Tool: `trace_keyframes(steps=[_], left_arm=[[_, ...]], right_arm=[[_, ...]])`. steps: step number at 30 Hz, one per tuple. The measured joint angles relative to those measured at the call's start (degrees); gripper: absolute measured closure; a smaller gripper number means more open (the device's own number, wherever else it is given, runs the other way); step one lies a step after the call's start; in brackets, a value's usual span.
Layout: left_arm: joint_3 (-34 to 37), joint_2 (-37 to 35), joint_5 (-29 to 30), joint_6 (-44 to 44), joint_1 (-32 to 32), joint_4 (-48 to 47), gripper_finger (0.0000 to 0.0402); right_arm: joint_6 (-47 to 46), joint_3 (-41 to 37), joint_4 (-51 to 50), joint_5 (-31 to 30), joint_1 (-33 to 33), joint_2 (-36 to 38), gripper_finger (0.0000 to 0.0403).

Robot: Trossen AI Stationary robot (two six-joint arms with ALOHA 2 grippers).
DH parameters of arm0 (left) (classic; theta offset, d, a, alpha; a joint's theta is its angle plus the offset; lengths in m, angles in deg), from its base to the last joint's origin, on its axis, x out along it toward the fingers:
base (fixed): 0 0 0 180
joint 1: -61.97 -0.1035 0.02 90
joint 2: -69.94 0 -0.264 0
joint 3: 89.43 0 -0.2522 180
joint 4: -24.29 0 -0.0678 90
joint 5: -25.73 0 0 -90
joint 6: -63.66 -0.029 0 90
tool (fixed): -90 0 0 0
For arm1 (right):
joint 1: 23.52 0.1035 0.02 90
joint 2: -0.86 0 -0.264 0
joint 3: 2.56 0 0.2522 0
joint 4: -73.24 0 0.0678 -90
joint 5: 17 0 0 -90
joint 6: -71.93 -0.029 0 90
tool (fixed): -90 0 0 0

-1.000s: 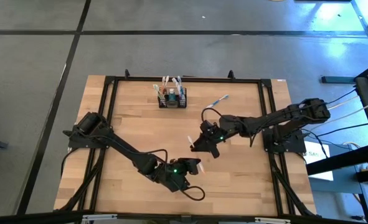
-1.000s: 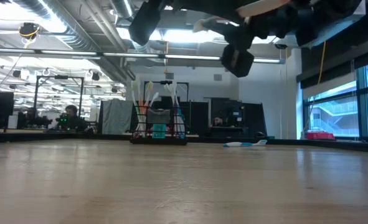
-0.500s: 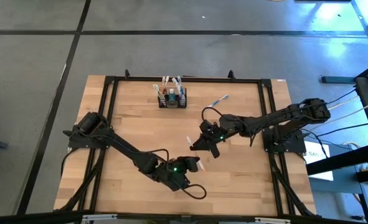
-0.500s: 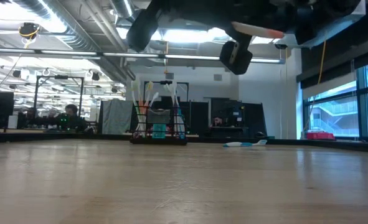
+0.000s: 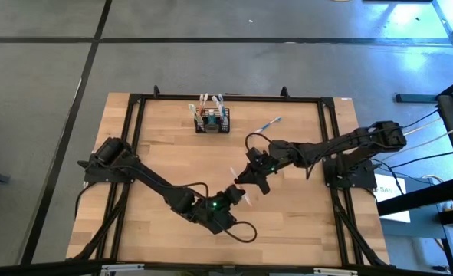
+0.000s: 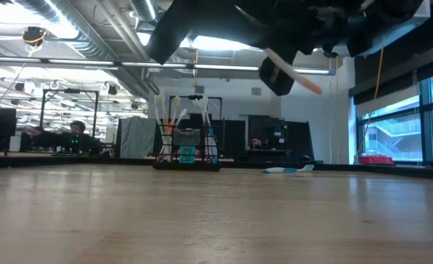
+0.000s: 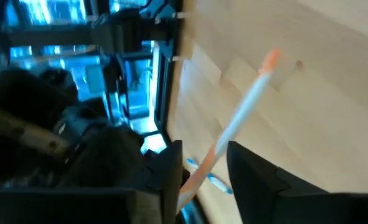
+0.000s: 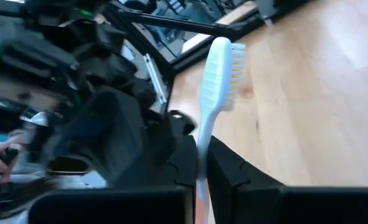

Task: Pick & Place toothbrushing station
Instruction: Put the orange toothbrush into the black wire organizer

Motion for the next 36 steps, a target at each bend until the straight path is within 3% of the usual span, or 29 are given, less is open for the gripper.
trace_keyframes(steps=[9, 18, 27, 36], left_arm=[[0.0, 0.0, 8.9, 21.8, 0.0, -2.4, 0.0236], [0.0, -2.9, 1.1, 47.3, -2.5, -18.0, 0.0236], [0.0, -3.8, 0.8, 65.4, -5.3, -31.3, 0.0236], [12.0, -9.1, 2.5, 75.0, -6.4, -26.6, 0.0235]], right_arm=[[2.5, 0.0, -2.4, -0.2, -3.8, 0.9, 0.0386], [8.3, 0.0, -9.0, -3.5, -7.1, 5.4, 0.0386], [13.6, 0.0, -10.2, -6.7, -9.1, 8.6, 0.0378], [15.3, 0.0, -10.4, -9.6, -12.3, 8.6, 0.0380]])
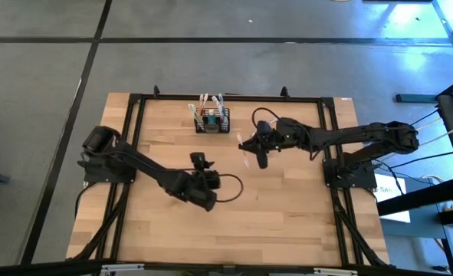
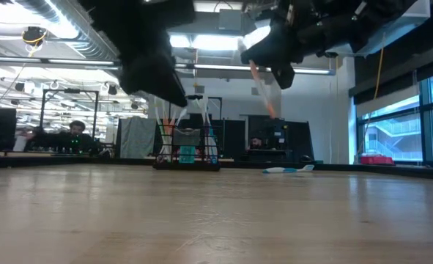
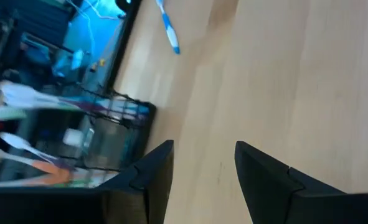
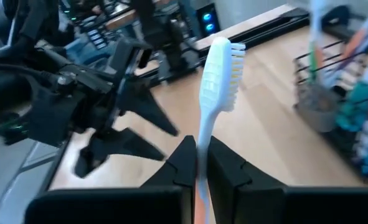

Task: Pick & Place toothbrushing station
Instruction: Put the orange toothbrush into the black wire organizer

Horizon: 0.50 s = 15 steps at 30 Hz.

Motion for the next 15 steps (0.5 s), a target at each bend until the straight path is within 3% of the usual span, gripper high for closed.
trace_keyframes(steps=[8, 15], left_arm=[[15.3, -13.1, -0.5, 1.3, -0.5, 16.8, 0.0235], [26.4, -23.6, -0.1, 0.8, -2.9, 31.5, 0.0235]], right_arm=[[7.5, 0.0, 3.0, -5.0, -3.0, 0.0, 0.0379], [16.4, 0.0, 16.7, -5.2, -4.9, -1.2, 0.0379]])
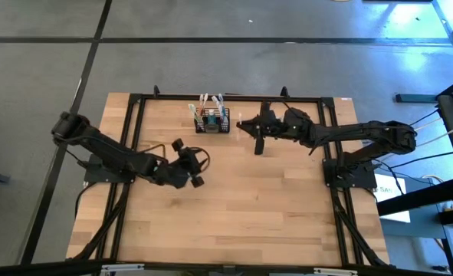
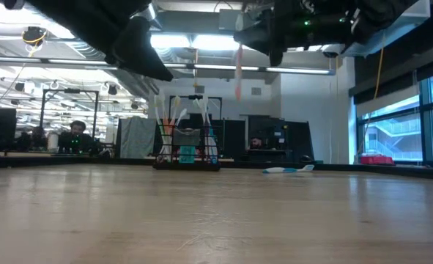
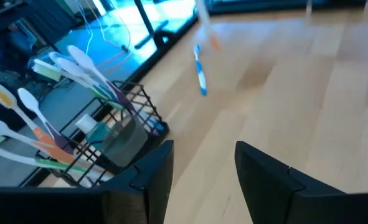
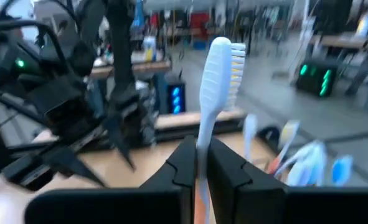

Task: Pick & Place toothbrushing station
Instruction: Put the orange toothbrush into the black wire organizer

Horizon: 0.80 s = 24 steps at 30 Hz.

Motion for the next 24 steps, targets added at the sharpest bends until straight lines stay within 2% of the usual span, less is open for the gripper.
trace_keyframes(steps=[3, 8, 11, 19, 24], left_arm=[[4.0, -2.8, -0.7, -2.4, -1.2, 4.7, 0.0235], [9.1, -6.0, -7.5, -1.3, -3.9, 9.6, 0.0235], [11.5, -7.2, -9.7, 0.0, -5.3, 12.4, 0.0235], [12.0, -7.5, -11.9, 1.4, -6.9, 13.8, 0.0235], [12.0, -7.5, -14.0, 0.8, -7.0, 15.4, 0.0235]], right_arm=[[2.2, 0.0, 6.0, 0.0, -1.2, -1.8, 0.0378], [4.6, 0.0, 14.5, 0.0, -3.4, -6.0, 0.0378], [6.2, 0.0, 20.0, -0.1, -4.5, -8.9, 0.0378], [7.4, 0.1, 31.3, -5.8, -6.8, -18.0, 0.0378], [7.3, 2.4, 32.3, -6.9, -7.8, -22.9, 0.0378]])
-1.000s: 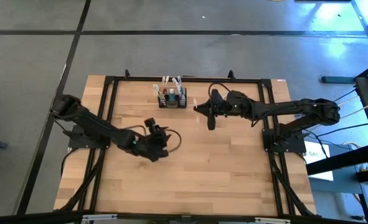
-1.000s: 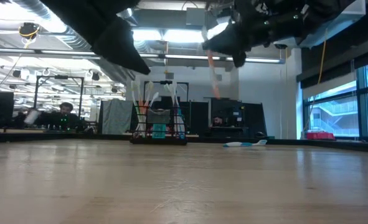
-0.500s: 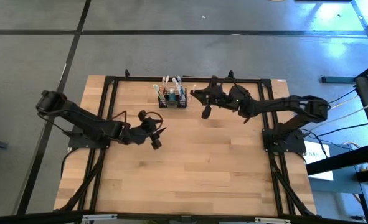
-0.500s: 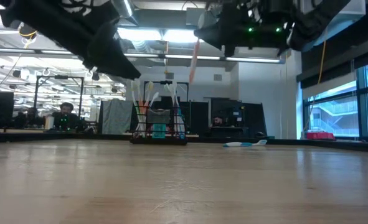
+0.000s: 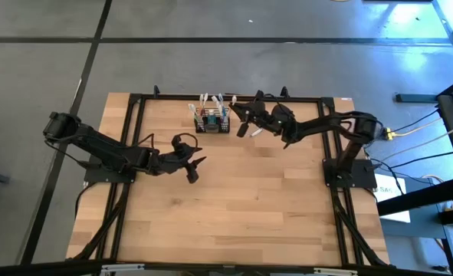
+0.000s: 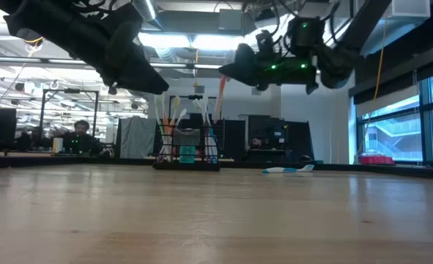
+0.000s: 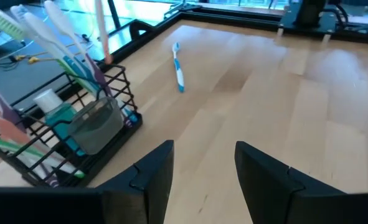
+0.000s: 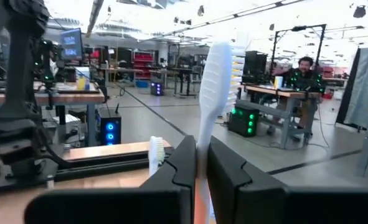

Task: Pick & Place toothbrushing station
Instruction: Put the orange toothbrush into the black wire organizer

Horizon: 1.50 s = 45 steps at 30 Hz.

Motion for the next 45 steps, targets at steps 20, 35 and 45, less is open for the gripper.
trace_keyframes(steps=[20, 35, 45], left_arm=[[0.0, 0.0, -1.6, -0.9, 0.0, -0.1, 0.0235], [0.0, 0.1, -1.6, -1.0, 0.0, -0.1, 0.0235], [0.0, 0.1, -2.1, -1.0, 0.0, -0.1, 0.0235]], right_arm=[[0.0, 4.4, -6.4, -4.5, 0.0, -3.5, 0.0378], [4.3, 9.8, -9.5, -4.5, -2.2, -3.5, 0.0378], [1.3, 9.8, -11.4, -4.2, -2.7, -4.4, 0.0378]])
